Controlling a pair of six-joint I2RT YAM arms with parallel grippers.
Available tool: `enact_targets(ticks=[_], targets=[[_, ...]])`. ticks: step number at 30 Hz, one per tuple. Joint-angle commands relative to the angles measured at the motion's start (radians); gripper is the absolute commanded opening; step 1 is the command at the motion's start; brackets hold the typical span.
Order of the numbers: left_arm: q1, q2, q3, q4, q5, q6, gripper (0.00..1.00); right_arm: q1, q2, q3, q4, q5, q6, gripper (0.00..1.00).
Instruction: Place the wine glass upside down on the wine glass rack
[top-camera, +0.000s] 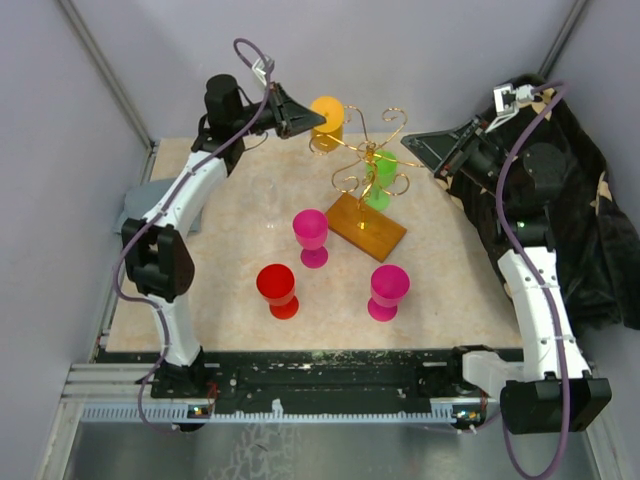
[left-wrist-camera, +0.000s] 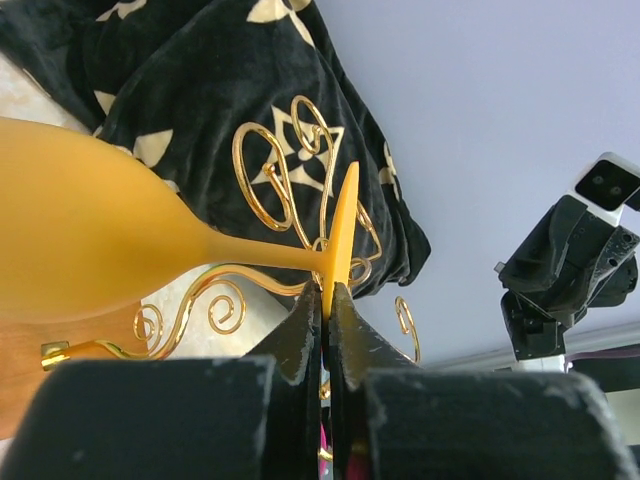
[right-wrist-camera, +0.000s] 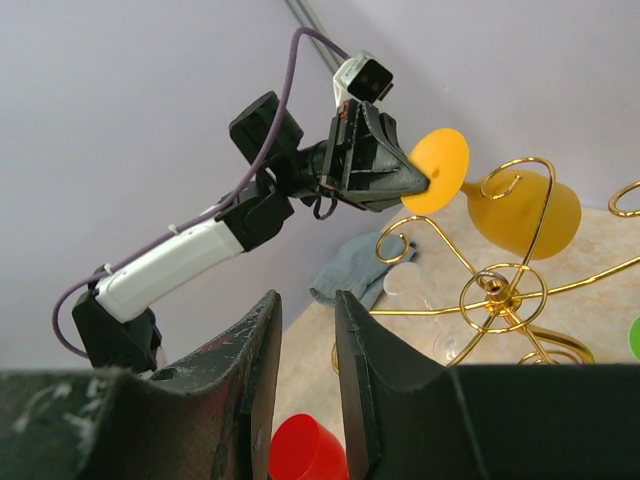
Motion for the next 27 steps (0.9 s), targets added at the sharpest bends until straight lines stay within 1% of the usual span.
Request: enact_targets(ticks=[1, 12, 20, 27], targets=[[-0.026, 0.021, 0.045, -0.011, 0.001, 0.012, 0.00, -0.007, -0.029, 0.001, 0.012, 0.020, -0.020, 0.29], [-0.074, 0.076, 0.125, -0.030, -0.001, 0.008, 0.00, -0.007, -0.028, -0.002, 0.010, 0.020, -0.020, 0.29], [-0.087, 0.136, 0.201, -0.033, 0.007, -0.014, 0.00, -0.006, -0.033, -0.006, 0.002, 0.018, -0.019, 0.28], [-0.088, 0.130, 0.197, -0.082, 0.000, 0.011, 0.00, -0.007, -0.036, -0.015, -0.006, 0.024, -0.028, 0.28]])
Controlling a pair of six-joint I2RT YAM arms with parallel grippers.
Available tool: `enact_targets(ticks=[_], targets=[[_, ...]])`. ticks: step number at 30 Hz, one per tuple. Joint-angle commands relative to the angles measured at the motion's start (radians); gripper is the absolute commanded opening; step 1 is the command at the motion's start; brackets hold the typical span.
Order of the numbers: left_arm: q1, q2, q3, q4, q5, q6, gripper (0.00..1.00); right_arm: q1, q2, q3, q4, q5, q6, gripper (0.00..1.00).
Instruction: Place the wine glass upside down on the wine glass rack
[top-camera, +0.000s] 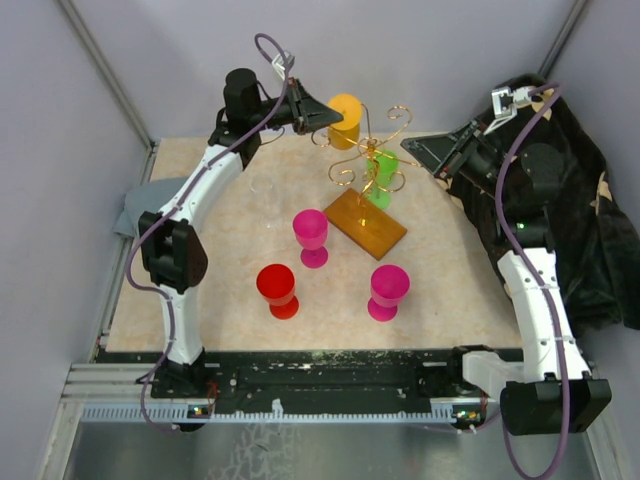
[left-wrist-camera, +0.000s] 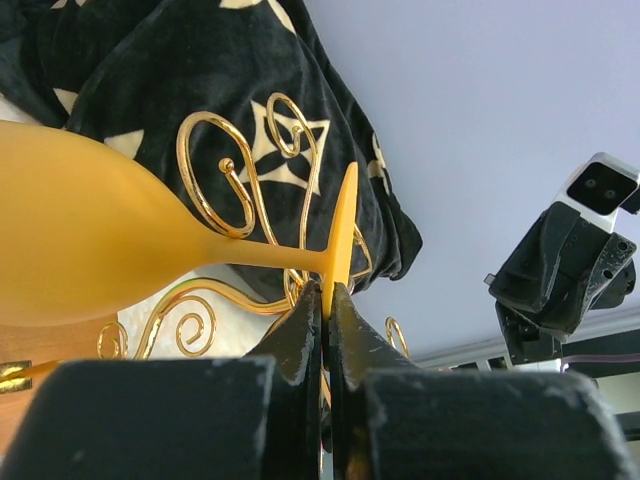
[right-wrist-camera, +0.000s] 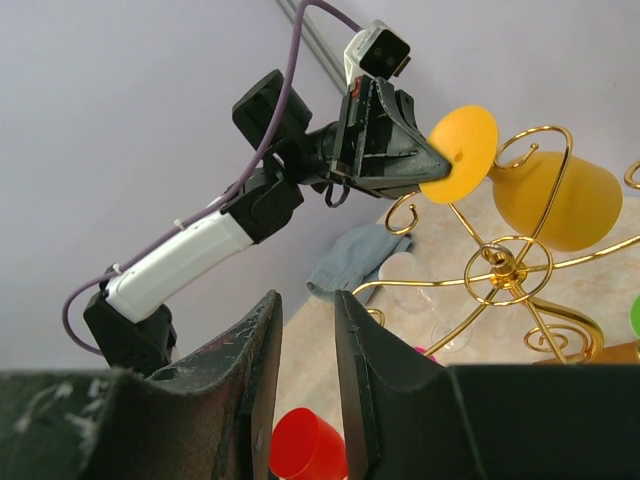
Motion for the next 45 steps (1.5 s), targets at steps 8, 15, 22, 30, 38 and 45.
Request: enact_targets(ticks=[8, 15, 22, 30, 38, 45], targets=[[-0.016, 0.001, 0.038, -0.124, -0.030, 0.025, 0.00, -0.007, -0.028, -0.024, 0.057, 0.014, -0.006, 0.28], [-0.016, 0.019, 0.062, -0.176, -0.054, 0.031, 0.00, -0.007, -0.033, -0.028, 0.053, 0.014, -0.005, 0.28], [-0.017, 0.005, 0.076, -0.241, -0.085, 0.042, 0.00, -0.007, -0.043, -0.041, 0.051, 0.018, -0.009, 0.28], [-0.019, -0.009, 0.108, -0.322, -0.124, 0.053, 0.00, -0.007, -0.053, -0.070, 0.072, 0.020, 0.000, 0.28], [-0.020, -0.024, 0.113, -0.322, -0.131, 0.041, 0.00, -0.007, -0.065, -0.087, 0.072, 0.020, 0.003, 0.28], [-0.021, -0.023, 0.127, -0.319, -0.132, -0.027, 0.00, -0.006, -0.070, -0.096, 0.079, 0.023, 0.005, 0.27]])
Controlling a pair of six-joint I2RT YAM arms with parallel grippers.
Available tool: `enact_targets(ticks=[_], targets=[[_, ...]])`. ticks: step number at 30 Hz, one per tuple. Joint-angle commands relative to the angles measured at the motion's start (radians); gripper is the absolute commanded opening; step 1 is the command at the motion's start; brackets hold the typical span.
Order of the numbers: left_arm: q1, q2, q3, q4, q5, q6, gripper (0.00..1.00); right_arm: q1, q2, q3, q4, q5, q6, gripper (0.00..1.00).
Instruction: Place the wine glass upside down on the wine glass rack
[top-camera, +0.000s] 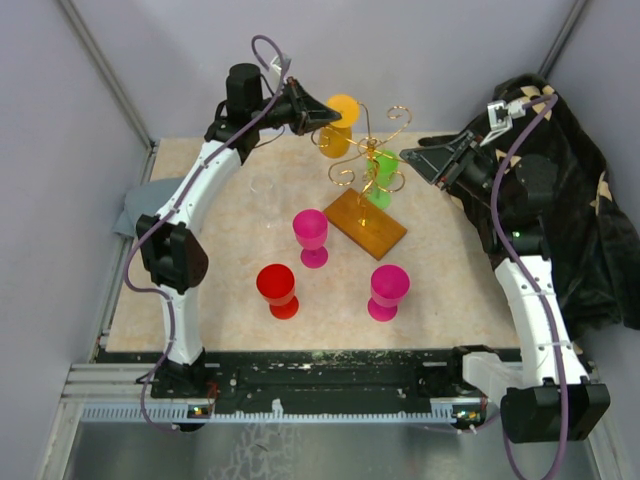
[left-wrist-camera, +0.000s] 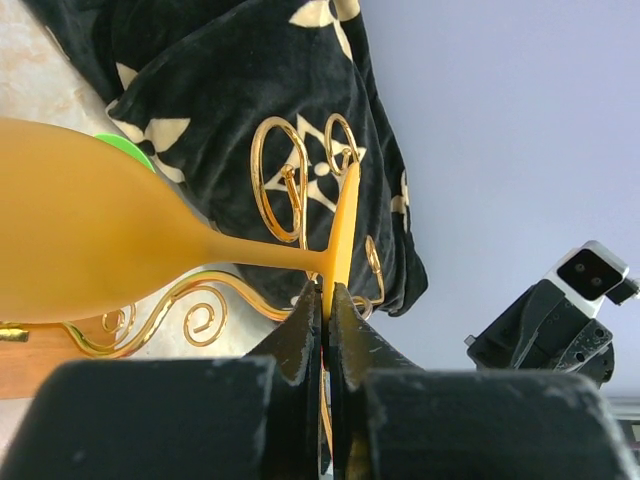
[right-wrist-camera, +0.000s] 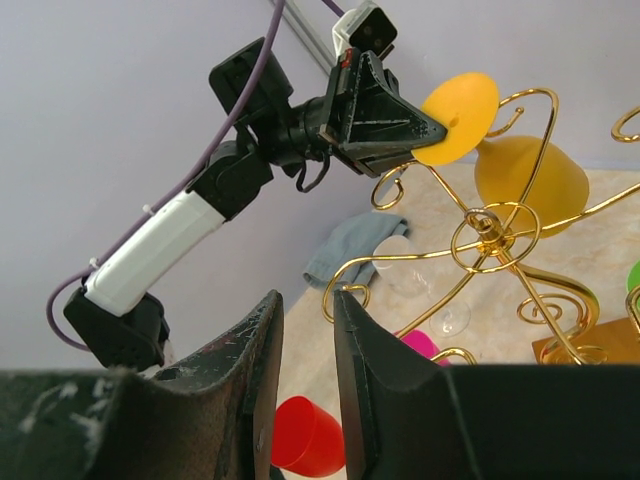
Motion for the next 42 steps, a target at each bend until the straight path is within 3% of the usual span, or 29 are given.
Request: enact_targets(ticks=[1, 10, 25, 42], targets=[[-0.012, -0.017, 0.043, -0.038, 0.003, -0.041, 0.00, -0.007, -0.034, -0.007, 0.060, 0.011, 0.001, 0.28], [-0.012, 0.015, 0.138, -0.083, -0.011, -0.091, 0.00, -0.007, -0.050, -0.035, 0.066, 0.015, -0.005, 0.27], [-0.029, 0.031, 0.123, -0.120, -0.017, -0.094, 0.00, -0.006, -0.060, -0.078, 0.104, 0.015, 0.005, 0.27], [-0.054, 0.082, 0.109, 0.031, -0.004, -0.190, 0.00, -0.006, -0.082, -0.110, 0.094, 0.023, 0.002, 0.27]])
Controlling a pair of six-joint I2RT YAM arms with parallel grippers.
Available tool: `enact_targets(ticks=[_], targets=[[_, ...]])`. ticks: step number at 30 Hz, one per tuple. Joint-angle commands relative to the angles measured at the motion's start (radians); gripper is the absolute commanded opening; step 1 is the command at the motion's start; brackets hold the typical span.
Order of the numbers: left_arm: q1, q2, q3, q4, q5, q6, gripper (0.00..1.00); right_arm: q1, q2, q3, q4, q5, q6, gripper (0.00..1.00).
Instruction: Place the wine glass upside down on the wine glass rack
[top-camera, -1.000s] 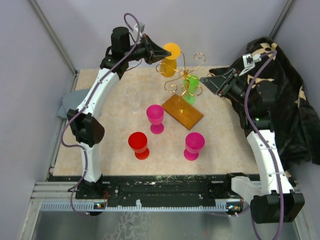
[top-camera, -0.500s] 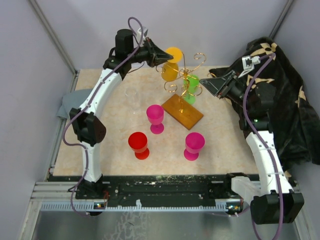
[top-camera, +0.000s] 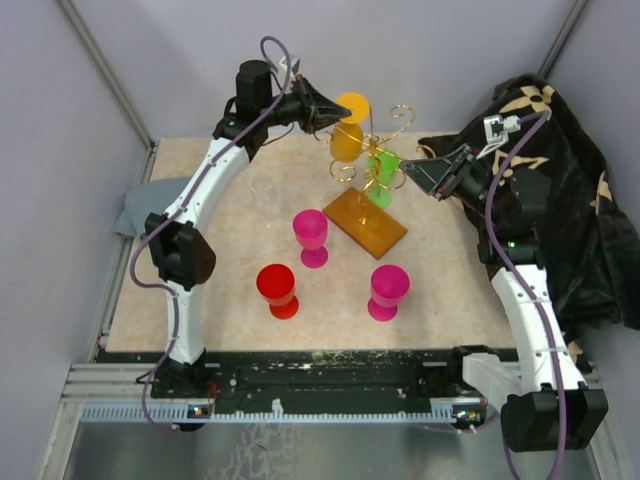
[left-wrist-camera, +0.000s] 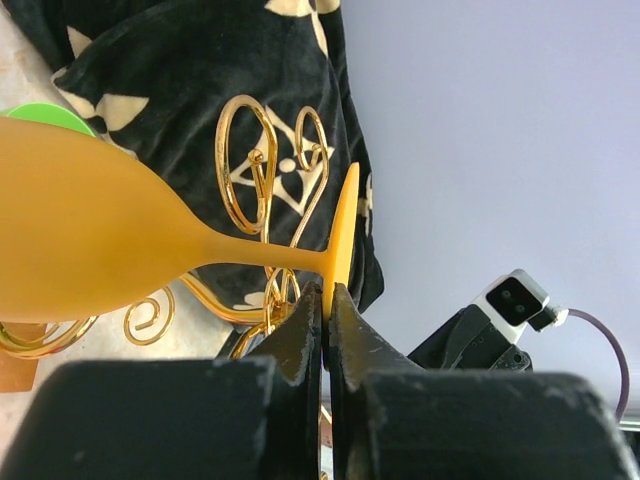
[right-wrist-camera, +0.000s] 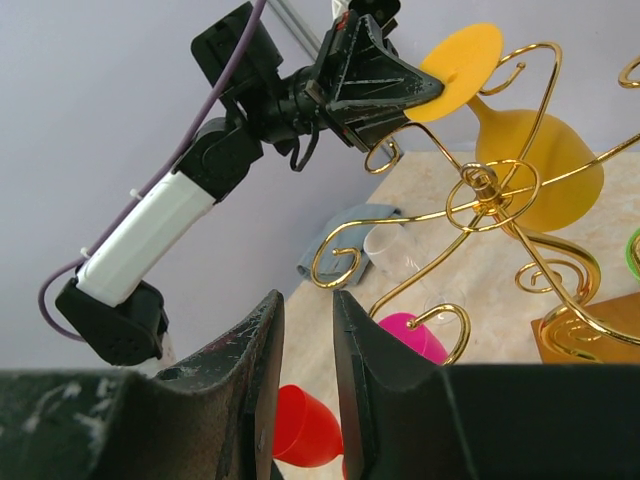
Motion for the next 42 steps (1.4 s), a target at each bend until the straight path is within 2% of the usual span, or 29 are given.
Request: enact_targets(ticks=[1, 14, 24, 42], targets=[[-0.022, 0.028, 0.006, 0.083, 0.011, -0.039, 0.00, -0.008, -0.035, -0.001, 0.043, 0.010, 0.001, 0.27], [-0.025, 0.009, 0.006, 0.032, -0.001, -0.005, 0.00, -0.006, -0.038, -0.009, 0.042, 0.015, -0.001, 0.27], [-0.024, -0.024, 0.008, -0.031, -0.067, 0.011, 0.00, -0.007, -0.045, -0.026, 0.061, 0.011, 0.009, 0.27], [-0.032, -0.042, 0.007, 0.014, -0.099, -0.005, 0.00, -0.007, -0.053, -0.032, 0.063, 0.008, 0.017, 0.26]])
